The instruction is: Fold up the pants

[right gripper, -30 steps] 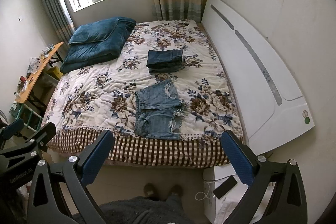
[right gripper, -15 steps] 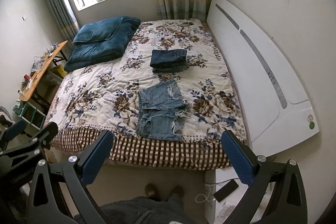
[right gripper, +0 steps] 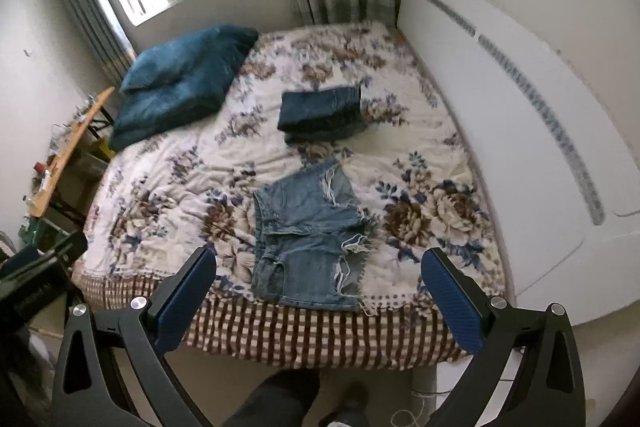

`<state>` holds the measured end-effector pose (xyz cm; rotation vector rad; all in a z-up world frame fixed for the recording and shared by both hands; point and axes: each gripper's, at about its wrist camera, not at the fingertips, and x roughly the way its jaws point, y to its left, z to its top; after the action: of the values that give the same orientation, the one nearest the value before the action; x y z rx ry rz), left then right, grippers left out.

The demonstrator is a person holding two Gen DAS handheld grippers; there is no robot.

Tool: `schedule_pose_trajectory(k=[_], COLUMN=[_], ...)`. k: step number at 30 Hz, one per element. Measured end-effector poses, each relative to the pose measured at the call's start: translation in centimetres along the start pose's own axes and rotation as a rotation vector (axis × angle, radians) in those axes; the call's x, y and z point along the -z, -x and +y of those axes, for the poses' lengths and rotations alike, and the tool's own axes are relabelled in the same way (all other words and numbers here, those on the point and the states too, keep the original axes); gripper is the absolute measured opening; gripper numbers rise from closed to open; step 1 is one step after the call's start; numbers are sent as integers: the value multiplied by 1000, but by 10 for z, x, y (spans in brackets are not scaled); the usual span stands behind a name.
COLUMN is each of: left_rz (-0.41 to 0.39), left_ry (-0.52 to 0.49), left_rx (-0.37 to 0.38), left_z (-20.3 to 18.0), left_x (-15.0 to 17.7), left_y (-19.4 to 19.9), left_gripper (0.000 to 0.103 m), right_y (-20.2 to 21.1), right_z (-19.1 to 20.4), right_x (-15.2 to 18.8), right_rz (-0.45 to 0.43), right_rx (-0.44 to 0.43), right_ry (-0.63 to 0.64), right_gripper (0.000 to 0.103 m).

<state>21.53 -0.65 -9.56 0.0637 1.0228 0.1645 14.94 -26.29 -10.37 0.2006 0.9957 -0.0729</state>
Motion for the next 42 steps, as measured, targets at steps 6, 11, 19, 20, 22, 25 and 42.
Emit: schedule_pose_trajectory(k=[6, 11, 19, 20, 22, 25, 42], left_rz=[143, 329, 588, 617, 671, 733, 572], left_ry=[-16, 19, 152, 195, 243, 316, 165], left_rx=[33, 118, 233, 278, 312, 354, 301], left_z=[-13, -20, -33, -37, -44, -50, -116], left_x=[-53, -96, -89, -83, -72, -57, -62], left_y=[-129, -279, -496, -526, -567, -613, -647], left_gripper=[103, 101, 57, 53, 53, 53, 6], right_y=[-149, -276, -495, -520, -567, -626, -763], right_z=[-7, -14, -33, -39, -48, -61, -72], right_x=[-46, -80, -109, -110, -111, -114, -120], right_rz=[128, 238, 405, 428, 470, 524, 646], right_rx=[28, 73, 66, 67, 42, 8, -225], right_ry=[-60, -47, 25, 32, 50, 63, 71], right_gripper=[103, 103, 103, 103, 103, 103, 6])
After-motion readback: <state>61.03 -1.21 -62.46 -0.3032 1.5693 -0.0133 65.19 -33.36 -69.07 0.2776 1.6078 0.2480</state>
